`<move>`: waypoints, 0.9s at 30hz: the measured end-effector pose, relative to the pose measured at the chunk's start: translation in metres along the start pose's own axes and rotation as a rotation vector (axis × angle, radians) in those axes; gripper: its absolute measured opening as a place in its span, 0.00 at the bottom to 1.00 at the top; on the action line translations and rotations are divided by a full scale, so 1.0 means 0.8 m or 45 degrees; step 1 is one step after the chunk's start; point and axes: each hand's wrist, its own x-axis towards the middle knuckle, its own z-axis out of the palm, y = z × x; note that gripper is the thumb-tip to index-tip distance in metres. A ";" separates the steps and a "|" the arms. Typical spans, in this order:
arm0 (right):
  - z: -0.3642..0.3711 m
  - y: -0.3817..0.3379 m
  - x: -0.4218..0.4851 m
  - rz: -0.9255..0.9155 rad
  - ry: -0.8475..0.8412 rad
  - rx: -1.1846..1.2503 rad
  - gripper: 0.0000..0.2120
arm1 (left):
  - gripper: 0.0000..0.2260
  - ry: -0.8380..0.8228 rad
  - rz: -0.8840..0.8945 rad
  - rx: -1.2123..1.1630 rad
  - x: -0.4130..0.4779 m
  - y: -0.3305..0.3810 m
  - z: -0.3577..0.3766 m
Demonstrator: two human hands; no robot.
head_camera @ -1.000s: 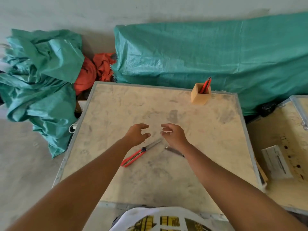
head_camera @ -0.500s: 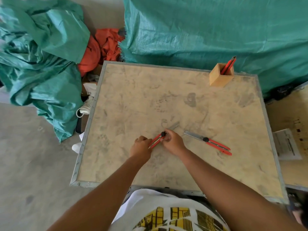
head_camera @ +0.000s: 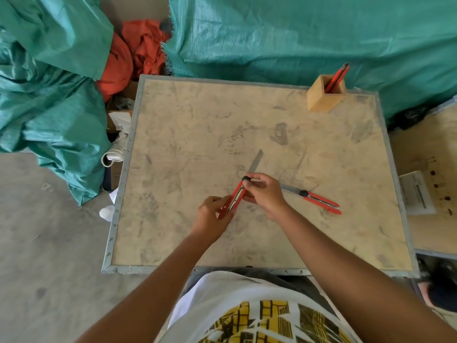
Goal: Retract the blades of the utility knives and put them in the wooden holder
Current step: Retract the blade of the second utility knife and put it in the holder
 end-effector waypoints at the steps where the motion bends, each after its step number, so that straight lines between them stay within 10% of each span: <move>1: -0.007 -0.007 -0.006 -0.024 -0.020 0.001 0.12 | 0.18 -0.052 -0.029 -0.044 -0.001 0.006 -0.005; 8: -0.068 -0.042 -0.042 -0.193 -0.149 0.028 0.12 | 0.21 -0.377 -0.116 -0.391 -0.018 0.058 -0.017; 27: -0.263 -0.085 -0.082 -0.688 -0.478 -0.672 0.11 | 0.16 -0.079 -0.104 -0.898 -0.051 0.213 0.124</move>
